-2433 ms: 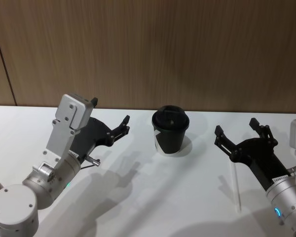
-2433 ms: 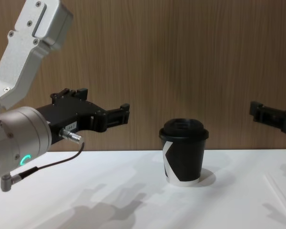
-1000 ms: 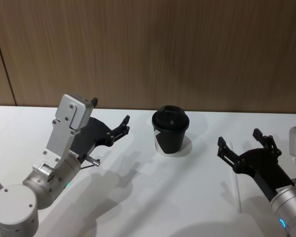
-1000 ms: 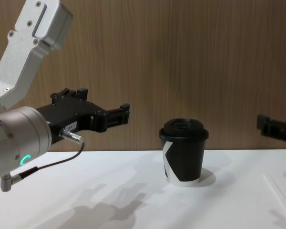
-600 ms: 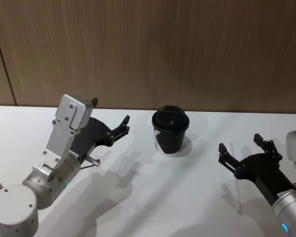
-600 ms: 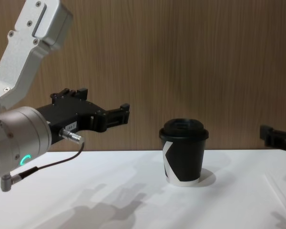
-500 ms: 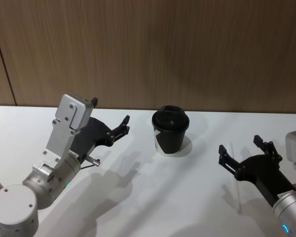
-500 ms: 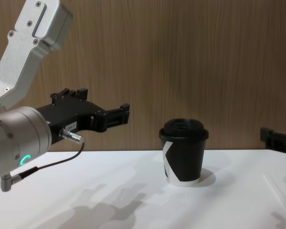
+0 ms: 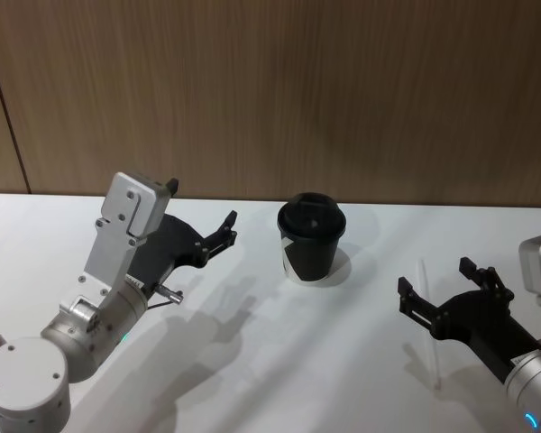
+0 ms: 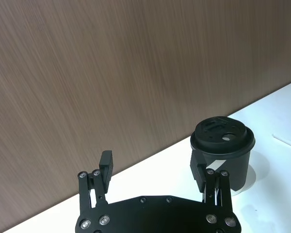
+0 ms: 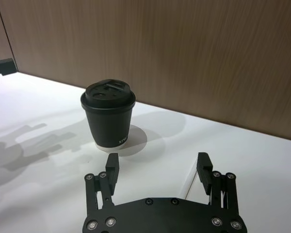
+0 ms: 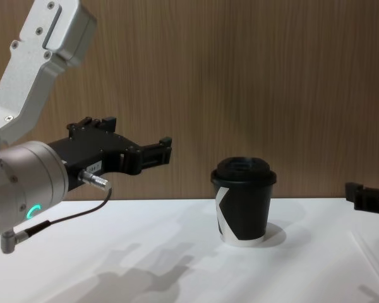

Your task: Pick up the straw with one hand, pass it to the other hand, and insert it into the cup.

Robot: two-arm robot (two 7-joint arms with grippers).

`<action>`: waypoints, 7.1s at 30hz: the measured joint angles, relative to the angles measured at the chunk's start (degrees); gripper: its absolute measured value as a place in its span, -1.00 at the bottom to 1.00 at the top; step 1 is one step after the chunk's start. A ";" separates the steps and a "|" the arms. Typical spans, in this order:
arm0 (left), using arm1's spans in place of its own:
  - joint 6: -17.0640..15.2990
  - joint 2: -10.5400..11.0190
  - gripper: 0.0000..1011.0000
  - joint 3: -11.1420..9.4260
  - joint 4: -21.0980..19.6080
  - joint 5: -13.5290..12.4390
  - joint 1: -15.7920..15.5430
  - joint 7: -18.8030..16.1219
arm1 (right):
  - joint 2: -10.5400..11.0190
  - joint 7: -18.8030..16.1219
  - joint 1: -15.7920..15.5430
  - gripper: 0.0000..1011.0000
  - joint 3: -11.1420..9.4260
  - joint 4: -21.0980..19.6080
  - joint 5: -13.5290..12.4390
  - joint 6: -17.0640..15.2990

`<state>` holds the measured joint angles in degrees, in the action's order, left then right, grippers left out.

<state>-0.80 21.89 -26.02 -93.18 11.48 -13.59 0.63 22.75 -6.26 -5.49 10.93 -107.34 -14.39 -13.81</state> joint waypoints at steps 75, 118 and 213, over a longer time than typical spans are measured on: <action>0.00 0.00 0.98 0.00 0.00 0.00 0.00 0.00 | -4.84 3.10 -0.85 0.98 -1.03 0.92 2.35 -16.47; 0.00 0.00 0.98 0.00 0.00 0.00 0.00 0.00 | -5.29 0.32 -0.61 0.98 -1.81 1.64 3.27 -19.60; 0.00 0.00 0.98 0.00 0.00 0.00 0.00 0.00 | -5.29 -2.15 -1.20 -1.00 -2.54 1.06 5.10 -21.68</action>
<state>-0.80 21.89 -26.02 -93.18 11.48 -13.59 0.63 17.45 -8.41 -6.68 8.39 -106.28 -9.29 -35.50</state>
